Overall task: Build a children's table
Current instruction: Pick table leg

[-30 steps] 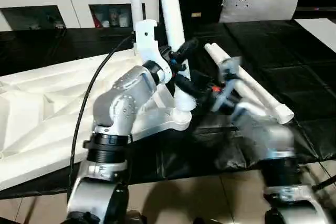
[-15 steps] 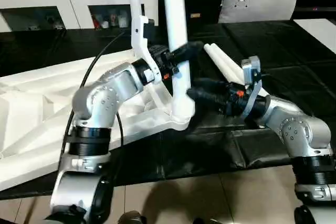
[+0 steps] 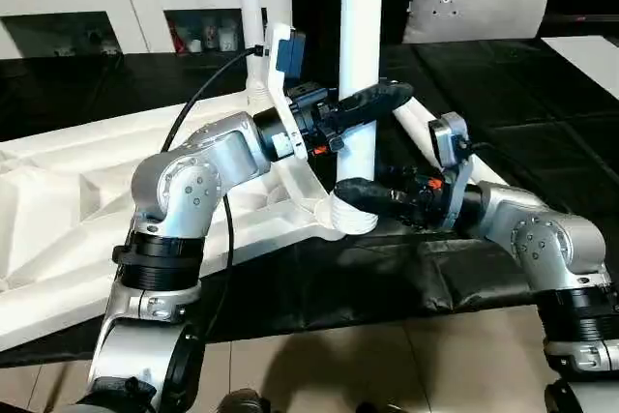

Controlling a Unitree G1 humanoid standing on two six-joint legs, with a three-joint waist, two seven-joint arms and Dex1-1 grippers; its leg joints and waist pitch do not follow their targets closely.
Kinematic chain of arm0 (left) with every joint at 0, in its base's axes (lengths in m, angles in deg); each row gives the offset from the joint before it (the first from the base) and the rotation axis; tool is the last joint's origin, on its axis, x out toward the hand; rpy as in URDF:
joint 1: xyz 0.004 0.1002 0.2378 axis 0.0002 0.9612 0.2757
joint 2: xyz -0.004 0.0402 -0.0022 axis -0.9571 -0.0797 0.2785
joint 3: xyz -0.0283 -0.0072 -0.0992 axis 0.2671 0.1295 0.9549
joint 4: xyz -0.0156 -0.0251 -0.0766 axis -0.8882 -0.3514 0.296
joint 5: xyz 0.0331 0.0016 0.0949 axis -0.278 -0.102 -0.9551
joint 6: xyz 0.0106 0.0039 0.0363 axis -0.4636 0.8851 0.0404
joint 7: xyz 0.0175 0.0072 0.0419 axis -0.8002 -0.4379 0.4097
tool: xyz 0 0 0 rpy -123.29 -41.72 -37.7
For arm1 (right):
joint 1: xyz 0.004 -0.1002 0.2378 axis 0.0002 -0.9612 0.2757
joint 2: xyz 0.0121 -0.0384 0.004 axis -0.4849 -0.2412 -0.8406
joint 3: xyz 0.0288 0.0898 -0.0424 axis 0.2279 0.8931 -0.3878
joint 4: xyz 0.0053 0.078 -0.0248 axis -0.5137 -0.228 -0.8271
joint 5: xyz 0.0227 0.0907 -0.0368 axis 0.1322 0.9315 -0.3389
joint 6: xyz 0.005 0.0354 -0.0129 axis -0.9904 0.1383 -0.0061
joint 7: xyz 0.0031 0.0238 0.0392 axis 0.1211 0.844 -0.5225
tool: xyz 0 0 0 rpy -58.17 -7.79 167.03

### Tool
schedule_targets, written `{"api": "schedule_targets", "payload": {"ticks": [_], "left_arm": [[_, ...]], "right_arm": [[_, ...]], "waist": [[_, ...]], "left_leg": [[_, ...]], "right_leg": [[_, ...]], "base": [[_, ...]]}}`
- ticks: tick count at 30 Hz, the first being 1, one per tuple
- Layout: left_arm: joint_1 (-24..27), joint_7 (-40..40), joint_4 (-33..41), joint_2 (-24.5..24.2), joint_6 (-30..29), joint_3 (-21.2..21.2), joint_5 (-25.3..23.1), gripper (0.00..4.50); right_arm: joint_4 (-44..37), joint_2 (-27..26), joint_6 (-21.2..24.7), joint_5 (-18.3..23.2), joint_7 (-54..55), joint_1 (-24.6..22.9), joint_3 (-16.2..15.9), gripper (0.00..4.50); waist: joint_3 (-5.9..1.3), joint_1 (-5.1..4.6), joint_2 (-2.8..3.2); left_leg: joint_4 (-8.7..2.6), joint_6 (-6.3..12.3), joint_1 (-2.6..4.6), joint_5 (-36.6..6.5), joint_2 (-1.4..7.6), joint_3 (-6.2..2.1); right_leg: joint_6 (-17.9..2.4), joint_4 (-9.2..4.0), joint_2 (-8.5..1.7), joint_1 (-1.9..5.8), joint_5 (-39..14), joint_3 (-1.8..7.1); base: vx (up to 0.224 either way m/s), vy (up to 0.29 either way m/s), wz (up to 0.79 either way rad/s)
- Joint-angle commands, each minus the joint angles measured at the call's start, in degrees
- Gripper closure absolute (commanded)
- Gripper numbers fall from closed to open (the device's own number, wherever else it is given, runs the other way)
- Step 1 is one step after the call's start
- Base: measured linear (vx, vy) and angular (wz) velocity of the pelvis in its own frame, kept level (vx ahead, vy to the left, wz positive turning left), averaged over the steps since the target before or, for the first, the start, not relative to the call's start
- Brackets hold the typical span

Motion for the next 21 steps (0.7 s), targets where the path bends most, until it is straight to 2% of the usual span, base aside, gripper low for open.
{"api": "schedule_targets", "payload": {"ticks": [1,9,13,17,19,21], "left_arm": [[-0.4,0.8,0.3,-0.5,0.2,-0.7,0.4,2.60],[-0.3,0.5,-0.2,-0.5,0.6,-1.1,-0.6,2.60],[0.3,0.8,0.6,-0.8,1.4,-1.6,-1.1,2.60],[0.7,0.4,1.2,-0.4,0.8,-1.3,-0.1,2.60],[0.9,-1.2,1.2,0.6,1.4,-0.1,0.3,2.04],[0.7,-2.6,0.9,1.3,1.9,0.9,0.4,1.90]], "right_arm": [[-1.4,0.5,0.6,0.6,-0.3,0.3,-0.3,1.61],[-1.4,0.2,0.6,0.2,0.1,0.0,-1.0,2.31],[-1.4,0.9,1.0,-1.8,1.0,-0.4,-2.7,2.47],[-1.5,-0.2,-0.1,-1.6,2.2,-0.8,-1.8,2.52],[-1.9,-1.0,-0.6,-1.8,3.6,-1.0,-1.5,2.52],[-2.1,-1.6,-1.3,-2.4,4.6,-1.1,-1.7,2.53]], "waist": [[-5.23,0.05,-0.92],[-5.20,0.06,-0.87],[-5.22,0.08,-0.83],[-5.21,0.03,-0.77],[-5.22,0.06,-0.72],[-5.19,0.03,-0.75]], "left_leg": [[-3.46,2.72,0.12,-6.3,2.53,-0.59],[-3.48,2.67,0.11,-6.4,2.51,-0.60],[-3.49,2.54,0.15,-6.3,2.51,-0.62],[-3.53,2.45,0.15,-6.7,2.57,-0.64],[-3.51,2.41,0.12,-6.6,2.55,-0.64],[-3.50,2.19,0.14,-6.9,2.54,-0.62]], "right_leg": [[-4.3,-4.12,-3.71,3.92,-22.8,2.81],[-4.1,-4.17,-3.66,3.91,-23.1,2.77],[-3.9,-4.19,-3.65,3.87,-23.1,2.76],[-4.3,-4.17,-3.71,3.88,-22.9,2.77],[-4.3,-4.13,-3.72,3.92,-22.8,2.79],[-4.4,-4.23,-3.72,3.86,-23.1,2.73]], "base": [[0.000,0.000,0.00],[0.000,0.000,0.00],[0.000,0.000,0.00],[0.000,0.000,0.00],[0.000,0.000,0.00],[0.000,0.000,0.00]]}}
